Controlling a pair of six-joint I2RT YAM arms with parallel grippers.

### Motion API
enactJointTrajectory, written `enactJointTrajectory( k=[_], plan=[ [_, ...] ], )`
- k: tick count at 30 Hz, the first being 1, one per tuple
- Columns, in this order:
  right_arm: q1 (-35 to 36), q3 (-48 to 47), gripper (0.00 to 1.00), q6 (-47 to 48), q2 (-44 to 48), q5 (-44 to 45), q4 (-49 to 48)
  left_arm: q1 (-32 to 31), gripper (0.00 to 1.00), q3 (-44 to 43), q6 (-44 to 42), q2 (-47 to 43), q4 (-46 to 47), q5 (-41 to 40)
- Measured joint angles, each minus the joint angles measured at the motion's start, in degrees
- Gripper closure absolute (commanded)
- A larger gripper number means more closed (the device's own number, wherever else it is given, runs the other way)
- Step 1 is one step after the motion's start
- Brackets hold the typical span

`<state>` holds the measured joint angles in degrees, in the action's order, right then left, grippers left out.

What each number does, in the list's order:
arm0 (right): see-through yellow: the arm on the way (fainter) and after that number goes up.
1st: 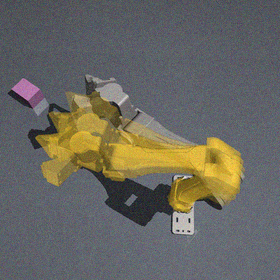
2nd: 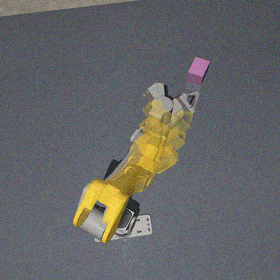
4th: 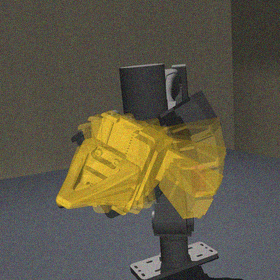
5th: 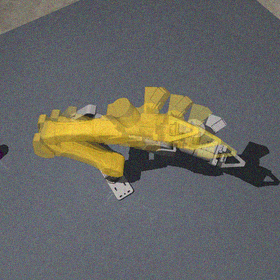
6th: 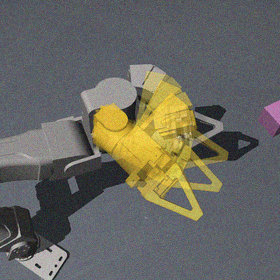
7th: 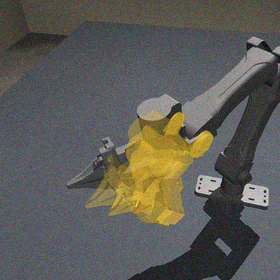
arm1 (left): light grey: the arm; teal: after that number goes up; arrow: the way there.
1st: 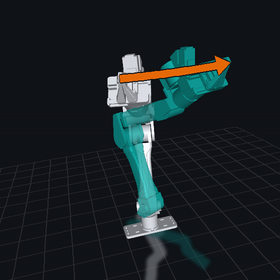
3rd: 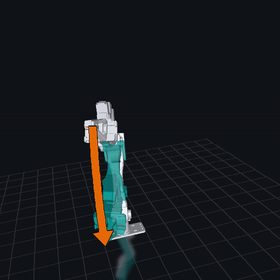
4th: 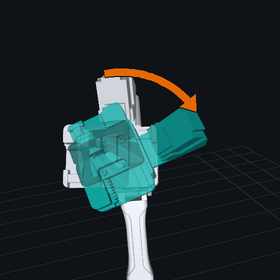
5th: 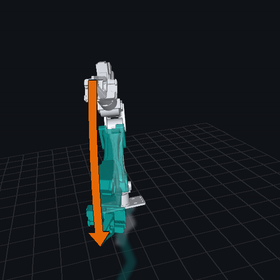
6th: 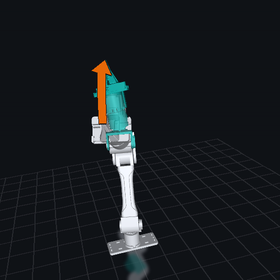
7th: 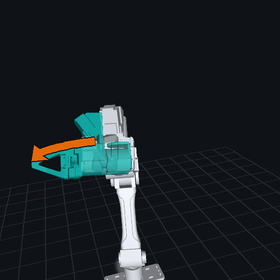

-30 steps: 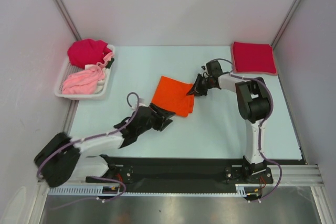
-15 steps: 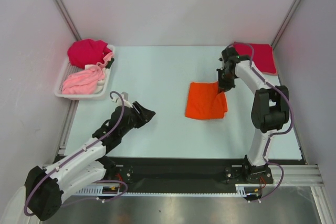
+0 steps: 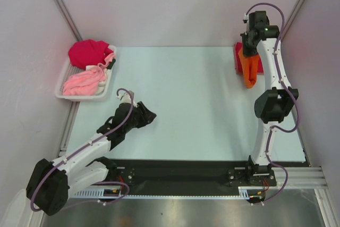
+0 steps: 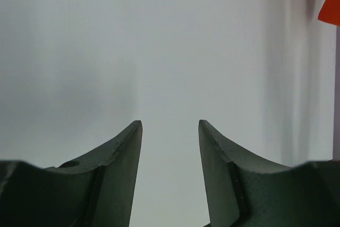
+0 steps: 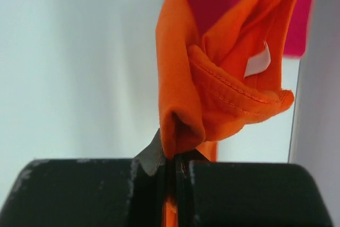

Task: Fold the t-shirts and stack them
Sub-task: Neatly place the folded tshirt to the corner

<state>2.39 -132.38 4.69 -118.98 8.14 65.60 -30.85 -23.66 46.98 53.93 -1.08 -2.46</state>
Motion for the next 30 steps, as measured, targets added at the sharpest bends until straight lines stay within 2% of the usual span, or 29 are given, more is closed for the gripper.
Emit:
enactJointTrajectory(
  k=[3, 10, 30],
  plan=[
    [-0.61, -3.50, 1.00, 1.88, -2.60, -0.13, 0.98, 0.79, 0.48, -0.90, -0.79, 2.10, 0.02, 0.66],
    [-2.01, -5.07, 1.00, 5.38, -3.65, -4.15, 2.91, 1.05, 0.48, -1.20, -1.20, 3.32, 0.66, 1.27],
    [-0.68, -12.94, 1.00, 11.76, -10.45, -12.11, -3.82, 1.07, 0.49, -1.14, -0.52, 7.89, 3.13, 3.48]
  ],
)
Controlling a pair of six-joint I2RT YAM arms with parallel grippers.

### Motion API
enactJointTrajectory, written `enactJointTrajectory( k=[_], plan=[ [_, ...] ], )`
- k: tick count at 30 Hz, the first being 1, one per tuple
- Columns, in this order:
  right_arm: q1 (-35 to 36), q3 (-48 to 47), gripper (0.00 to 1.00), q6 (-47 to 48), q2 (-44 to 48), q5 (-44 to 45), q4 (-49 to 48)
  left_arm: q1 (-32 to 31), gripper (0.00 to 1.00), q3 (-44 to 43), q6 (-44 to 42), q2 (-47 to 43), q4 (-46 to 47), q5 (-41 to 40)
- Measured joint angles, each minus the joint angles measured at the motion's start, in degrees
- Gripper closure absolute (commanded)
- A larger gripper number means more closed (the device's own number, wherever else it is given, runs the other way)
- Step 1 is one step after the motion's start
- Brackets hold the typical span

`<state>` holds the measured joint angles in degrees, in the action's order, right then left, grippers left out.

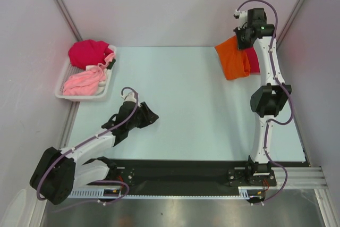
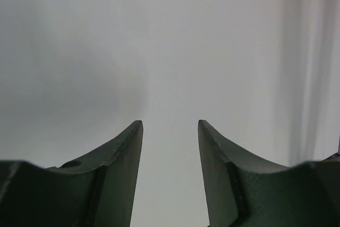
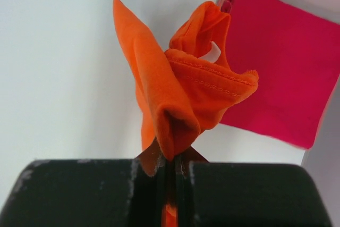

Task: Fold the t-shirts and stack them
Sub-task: Neatly place the folded tshirt to the corner

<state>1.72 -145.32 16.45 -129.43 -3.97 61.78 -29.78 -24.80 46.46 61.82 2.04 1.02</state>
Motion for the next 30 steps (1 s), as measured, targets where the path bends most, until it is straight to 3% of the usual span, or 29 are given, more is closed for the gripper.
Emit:
enactJointTrajectory(
  k=[14, 30],
  plan=[
    [-0.85, -1.81, 1.00, 7.72, -2.64, 1.81, -5.79, 0.04, 0.49, 0.00, 0.02, 4.02, 0.44, 1.38],
    [-5.86, -2.82, 1.00, 9.11, -3.98, 3.06, -8.13, 0.09, 0.50, -2.97, 0.02, 9.94, 0.17, 3.78]
  ],
)
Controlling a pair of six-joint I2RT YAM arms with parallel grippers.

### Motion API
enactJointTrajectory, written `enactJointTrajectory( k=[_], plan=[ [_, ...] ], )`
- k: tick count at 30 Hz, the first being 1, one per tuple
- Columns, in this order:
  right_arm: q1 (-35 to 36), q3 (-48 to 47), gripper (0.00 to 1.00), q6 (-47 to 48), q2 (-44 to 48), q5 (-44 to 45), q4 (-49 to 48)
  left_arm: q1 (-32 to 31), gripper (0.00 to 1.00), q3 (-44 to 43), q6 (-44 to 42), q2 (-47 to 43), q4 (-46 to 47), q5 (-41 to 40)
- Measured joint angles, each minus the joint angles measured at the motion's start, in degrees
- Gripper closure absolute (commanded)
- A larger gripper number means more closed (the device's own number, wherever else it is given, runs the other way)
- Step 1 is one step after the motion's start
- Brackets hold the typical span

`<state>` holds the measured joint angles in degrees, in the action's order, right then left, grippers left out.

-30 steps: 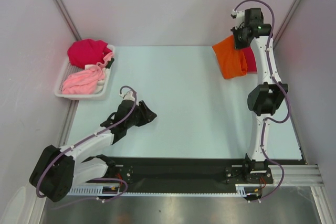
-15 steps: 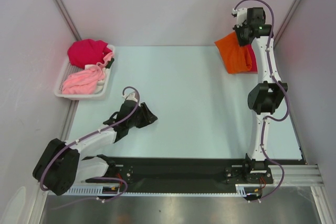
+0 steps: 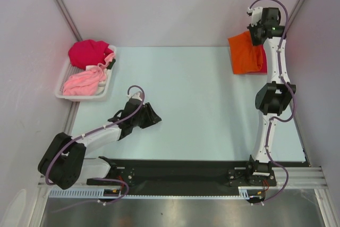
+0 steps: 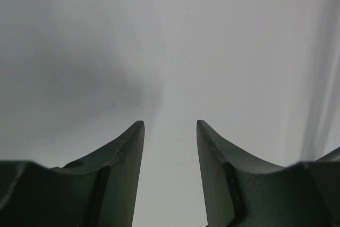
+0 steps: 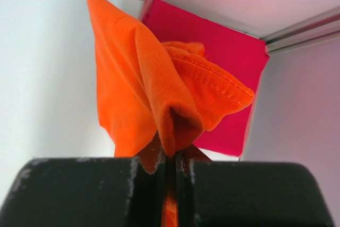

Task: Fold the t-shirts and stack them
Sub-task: Neatly place the folded tshirt to the corner

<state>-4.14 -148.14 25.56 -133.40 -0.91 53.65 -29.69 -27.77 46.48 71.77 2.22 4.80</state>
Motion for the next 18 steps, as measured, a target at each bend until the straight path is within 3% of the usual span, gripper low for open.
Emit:
enactJointTrajectory(
  k=[18],
  plan=[
    [-3.08, -0.98, 1.00, 0.11, -6.54, 2.03, -10.25, -0.02, 0.52, -3.58, -0.52, 6.23, -2.71, 3.37]
  ],
)
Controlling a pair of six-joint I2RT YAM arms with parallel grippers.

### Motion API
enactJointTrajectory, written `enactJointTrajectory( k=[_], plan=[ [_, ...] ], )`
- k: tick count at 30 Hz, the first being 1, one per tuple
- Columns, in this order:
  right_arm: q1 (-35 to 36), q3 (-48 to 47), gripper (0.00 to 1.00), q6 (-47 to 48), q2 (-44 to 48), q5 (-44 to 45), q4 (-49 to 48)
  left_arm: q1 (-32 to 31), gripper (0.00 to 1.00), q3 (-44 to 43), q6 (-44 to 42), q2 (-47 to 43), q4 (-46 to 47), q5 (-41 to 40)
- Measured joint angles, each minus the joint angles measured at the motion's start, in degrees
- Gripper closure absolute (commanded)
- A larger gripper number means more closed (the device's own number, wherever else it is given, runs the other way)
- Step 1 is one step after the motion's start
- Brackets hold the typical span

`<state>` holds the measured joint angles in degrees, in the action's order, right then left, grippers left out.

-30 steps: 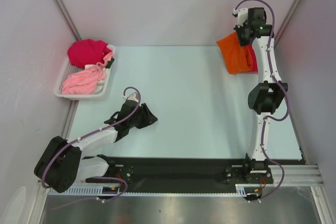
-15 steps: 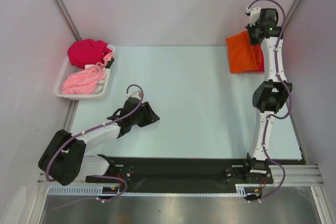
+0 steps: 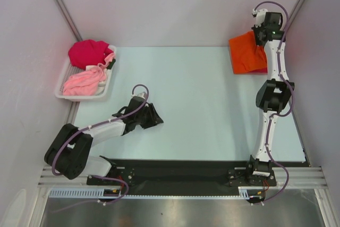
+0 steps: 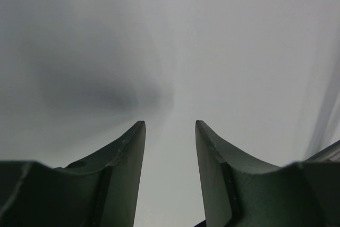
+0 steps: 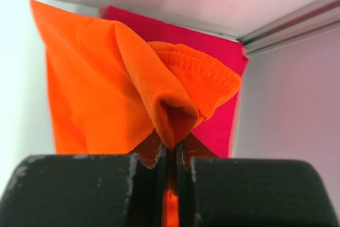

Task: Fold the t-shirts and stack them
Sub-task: Neatly place the folded tshirt to the corner

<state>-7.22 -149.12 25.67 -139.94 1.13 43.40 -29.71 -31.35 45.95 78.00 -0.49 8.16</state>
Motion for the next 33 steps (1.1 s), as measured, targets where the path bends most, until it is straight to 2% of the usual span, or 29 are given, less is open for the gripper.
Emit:
enactJointTrajectory(
  k=[13, 29, 33],
  plan=[
    [-4.22, -0.92, 1.00, -0.09, -3.87, -1.01, -7.28, -0.52, 0.52, -4.57, -1.05, 6.29, -1.70, 1.55],
    [-5.35, -0.94, 1.00, 0.00, -8.20, -4.15, -15.54, -2.80, 0.53, -9.51, -1.05, 12.15, -1.84, 3.13],
    [-5.73, -0.68, 0.68, -0.61, -8.96, -3.15, -17.11, -2.93, 0.53, -10.36, -1.05, 12.68, -2.58, 3.17]
  ],
)
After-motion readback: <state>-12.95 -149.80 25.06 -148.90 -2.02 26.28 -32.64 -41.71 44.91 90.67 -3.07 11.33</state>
